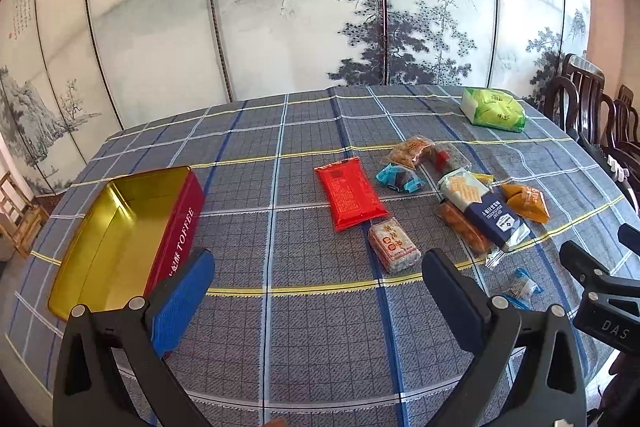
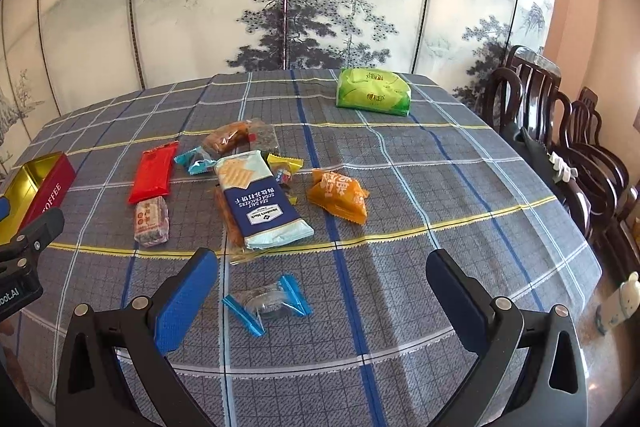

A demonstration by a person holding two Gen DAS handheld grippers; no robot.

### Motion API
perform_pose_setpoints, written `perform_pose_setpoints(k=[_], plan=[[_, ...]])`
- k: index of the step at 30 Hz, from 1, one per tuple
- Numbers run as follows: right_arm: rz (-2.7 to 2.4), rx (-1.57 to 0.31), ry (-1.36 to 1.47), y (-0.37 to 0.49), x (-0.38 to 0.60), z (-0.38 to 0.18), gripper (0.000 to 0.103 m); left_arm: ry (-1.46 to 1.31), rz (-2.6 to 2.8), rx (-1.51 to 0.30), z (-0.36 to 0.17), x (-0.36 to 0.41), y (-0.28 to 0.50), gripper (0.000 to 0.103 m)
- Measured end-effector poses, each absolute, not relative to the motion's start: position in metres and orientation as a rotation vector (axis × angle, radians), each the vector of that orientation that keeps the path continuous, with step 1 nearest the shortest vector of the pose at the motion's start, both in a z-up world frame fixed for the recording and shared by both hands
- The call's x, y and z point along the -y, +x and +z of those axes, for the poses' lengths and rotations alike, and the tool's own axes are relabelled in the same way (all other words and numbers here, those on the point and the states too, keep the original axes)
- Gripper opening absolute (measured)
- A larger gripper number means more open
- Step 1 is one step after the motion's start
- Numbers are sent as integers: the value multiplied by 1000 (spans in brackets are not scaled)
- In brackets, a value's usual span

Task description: Organize snacks

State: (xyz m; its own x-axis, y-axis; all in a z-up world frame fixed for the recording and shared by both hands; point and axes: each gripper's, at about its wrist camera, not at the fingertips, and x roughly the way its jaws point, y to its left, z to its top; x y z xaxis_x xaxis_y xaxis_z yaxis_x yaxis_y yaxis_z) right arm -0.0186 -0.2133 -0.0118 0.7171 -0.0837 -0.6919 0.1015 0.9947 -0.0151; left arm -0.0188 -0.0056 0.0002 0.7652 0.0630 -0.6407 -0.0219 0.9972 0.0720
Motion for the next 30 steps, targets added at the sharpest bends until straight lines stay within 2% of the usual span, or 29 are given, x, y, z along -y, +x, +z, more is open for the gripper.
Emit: perform_pose_setpoints(k=[30], plan=[[-161,-785,8,-12,222,-14,103,35,-10,-725,-9,9,-20,103]])
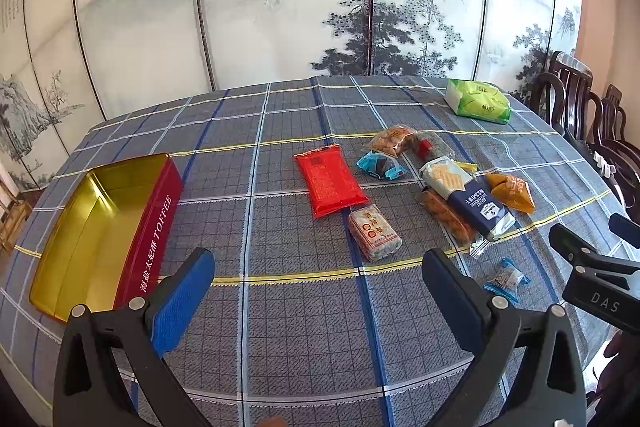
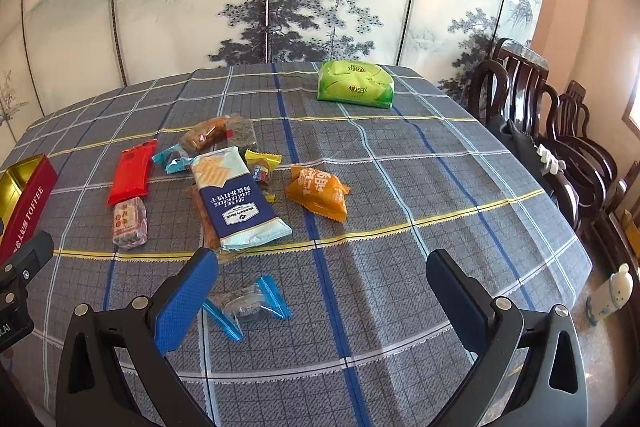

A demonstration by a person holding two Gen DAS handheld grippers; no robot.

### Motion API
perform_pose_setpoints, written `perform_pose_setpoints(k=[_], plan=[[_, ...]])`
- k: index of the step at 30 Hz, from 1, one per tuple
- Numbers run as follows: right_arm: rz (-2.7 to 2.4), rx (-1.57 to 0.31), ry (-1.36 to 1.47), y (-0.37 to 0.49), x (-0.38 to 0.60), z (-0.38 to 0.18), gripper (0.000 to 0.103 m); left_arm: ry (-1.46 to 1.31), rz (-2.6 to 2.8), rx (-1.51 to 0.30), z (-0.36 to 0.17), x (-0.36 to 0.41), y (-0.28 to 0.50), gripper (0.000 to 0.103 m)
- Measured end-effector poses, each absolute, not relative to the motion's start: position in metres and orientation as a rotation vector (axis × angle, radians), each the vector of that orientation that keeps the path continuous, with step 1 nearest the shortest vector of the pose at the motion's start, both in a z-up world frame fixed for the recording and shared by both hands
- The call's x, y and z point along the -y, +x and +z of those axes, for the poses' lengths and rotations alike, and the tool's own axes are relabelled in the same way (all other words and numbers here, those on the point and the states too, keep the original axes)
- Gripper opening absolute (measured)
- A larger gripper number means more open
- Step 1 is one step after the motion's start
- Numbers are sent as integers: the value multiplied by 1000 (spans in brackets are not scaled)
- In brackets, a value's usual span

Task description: Organize snacks

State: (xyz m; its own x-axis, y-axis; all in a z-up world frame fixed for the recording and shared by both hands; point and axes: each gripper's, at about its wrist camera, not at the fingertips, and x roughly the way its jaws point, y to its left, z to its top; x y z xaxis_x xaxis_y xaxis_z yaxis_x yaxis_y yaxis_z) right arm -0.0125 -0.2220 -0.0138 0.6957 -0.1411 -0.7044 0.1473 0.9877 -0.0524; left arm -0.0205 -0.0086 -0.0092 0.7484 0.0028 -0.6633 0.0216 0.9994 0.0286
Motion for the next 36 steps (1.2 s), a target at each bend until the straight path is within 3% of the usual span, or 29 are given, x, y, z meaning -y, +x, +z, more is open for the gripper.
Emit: perform_pose_setpoints(k=[36], plan=[[-144,-809,42,-10,230,-32,103,25,1,-782,-26,8,-5,103]])
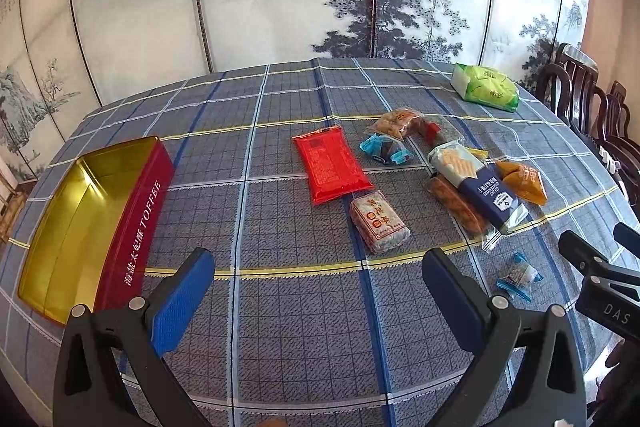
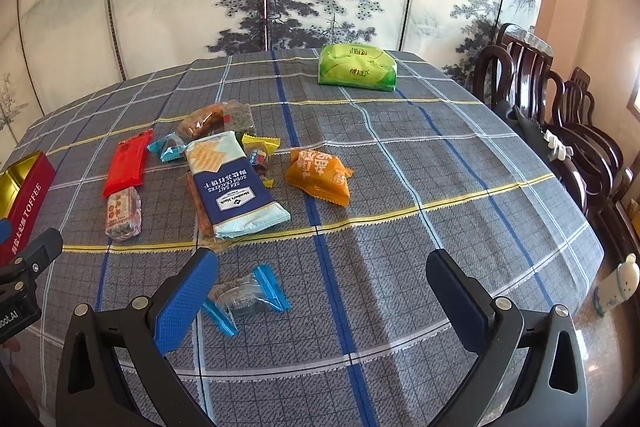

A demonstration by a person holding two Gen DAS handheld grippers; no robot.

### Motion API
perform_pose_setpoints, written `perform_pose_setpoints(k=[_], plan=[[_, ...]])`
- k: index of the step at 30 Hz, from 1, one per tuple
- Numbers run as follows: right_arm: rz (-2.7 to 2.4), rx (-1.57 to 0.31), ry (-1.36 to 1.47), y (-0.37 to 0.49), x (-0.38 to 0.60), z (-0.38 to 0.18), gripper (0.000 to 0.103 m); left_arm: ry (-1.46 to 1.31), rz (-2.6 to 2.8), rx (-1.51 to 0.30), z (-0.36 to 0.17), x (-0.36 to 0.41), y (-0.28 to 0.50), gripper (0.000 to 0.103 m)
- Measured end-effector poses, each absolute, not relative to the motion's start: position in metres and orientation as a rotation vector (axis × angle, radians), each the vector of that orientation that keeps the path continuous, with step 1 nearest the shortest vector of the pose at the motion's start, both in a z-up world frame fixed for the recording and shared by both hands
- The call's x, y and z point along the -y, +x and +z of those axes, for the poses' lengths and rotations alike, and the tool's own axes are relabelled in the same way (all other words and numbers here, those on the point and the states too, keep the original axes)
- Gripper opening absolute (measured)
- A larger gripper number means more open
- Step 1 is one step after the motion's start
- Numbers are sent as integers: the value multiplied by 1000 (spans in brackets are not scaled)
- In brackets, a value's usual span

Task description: Organize snacks

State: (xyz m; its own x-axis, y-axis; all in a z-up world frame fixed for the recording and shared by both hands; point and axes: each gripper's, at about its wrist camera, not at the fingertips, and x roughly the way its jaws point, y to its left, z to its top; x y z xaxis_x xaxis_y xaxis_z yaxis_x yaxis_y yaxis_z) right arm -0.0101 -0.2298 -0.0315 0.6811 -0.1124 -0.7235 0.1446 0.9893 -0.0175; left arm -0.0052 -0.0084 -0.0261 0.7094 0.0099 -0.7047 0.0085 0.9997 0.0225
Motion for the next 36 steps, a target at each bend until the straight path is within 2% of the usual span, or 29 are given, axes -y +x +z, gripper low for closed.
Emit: perform_pose_setpoints(k=[9,17,19,21,22,24,25,29,36], plan=[[-131,-806,57,-8,230,-35,103,27,18,-796,-39,19,15,103],[-119,-797,92,-15,240,-35,103,20,60,-843,-71,44,54,103],[-117,-791,110,-18,245,-35,103,14,79,-842,-75,47,62,100],[-117,-792,127,-19,250,-35,103,12,77,-847,-78,50,67,82],[-116,-793,133,-20,251,-36,103,16,81,-856,-81,52,70,78],[-117,-795,136,-20,254,-37,103,6,76,-879,-85,52,74,59],[-117,-797,138,-21,254,-38,103,-5,67,-884,-85,51,75,56],[-108,-800,148,-22,254,-39,103,-1,43,-879,-85,54,73,27],[-96,-801,129,-24,246,-37,103,-5,25,-868,-79,50,69,26]])
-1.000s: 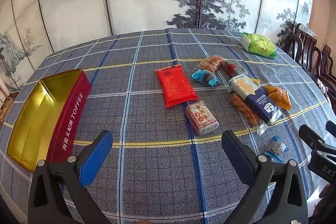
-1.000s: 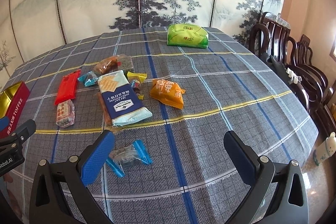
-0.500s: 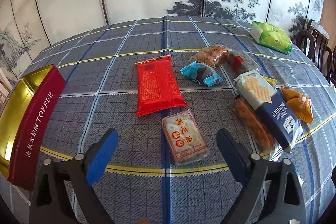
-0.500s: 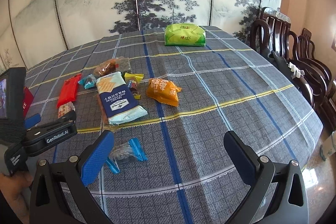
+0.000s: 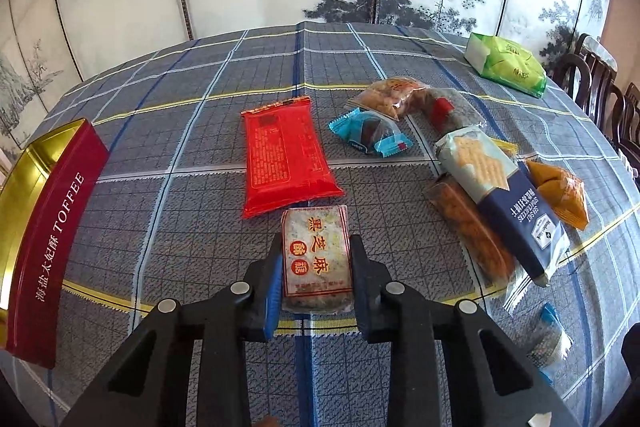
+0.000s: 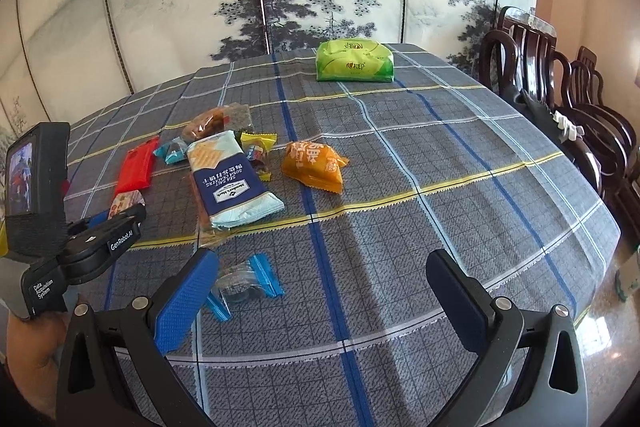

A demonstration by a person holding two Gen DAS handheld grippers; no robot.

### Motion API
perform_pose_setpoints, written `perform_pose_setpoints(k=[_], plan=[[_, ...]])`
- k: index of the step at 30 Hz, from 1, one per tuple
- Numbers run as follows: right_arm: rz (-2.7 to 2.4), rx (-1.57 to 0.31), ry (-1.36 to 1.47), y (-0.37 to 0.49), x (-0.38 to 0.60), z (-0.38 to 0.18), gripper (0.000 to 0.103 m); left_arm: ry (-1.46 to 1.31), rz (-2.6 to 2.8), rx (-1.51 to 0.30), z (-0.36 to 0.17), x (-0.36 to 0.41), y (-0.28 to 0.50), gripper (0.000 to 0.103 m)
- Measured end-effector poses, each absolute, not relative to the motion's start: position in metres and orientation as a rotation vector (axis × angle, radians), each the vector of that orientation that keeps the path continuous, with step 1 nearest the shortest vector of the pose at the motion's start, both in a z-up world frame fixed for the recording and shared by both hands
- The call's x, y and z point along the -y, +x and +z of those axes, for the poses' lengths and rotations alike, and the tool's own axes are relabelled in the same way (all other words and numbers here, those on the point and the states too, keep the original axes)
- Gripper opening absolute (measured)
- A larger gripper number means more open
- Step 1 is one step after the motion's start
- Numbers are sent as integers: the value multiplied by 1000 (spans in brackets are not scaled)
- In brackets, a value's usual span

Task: Organize snacks
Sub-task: 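Grasp the small cake packet with the left gripper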

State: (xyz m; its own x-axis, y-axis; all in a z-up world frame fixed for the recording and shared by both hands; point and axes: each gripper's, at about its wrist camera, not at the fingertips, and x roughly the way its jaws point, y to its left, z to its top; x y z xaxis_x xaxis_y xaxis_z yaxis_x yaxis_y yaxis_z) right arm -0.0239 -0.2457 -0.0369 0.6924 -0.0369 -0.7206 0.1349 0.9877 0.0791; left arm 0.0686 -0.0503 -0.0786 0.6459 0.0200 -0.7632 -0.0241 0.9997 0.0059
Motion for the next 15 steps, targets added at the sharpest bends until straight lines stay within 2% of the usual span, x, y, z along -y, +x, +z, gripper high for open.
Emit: perform_pose_setpoints(k=[15], plan=[[-68,-800,80,-29,221,-28,103,-9,53,-785,-32,19,53,26]])
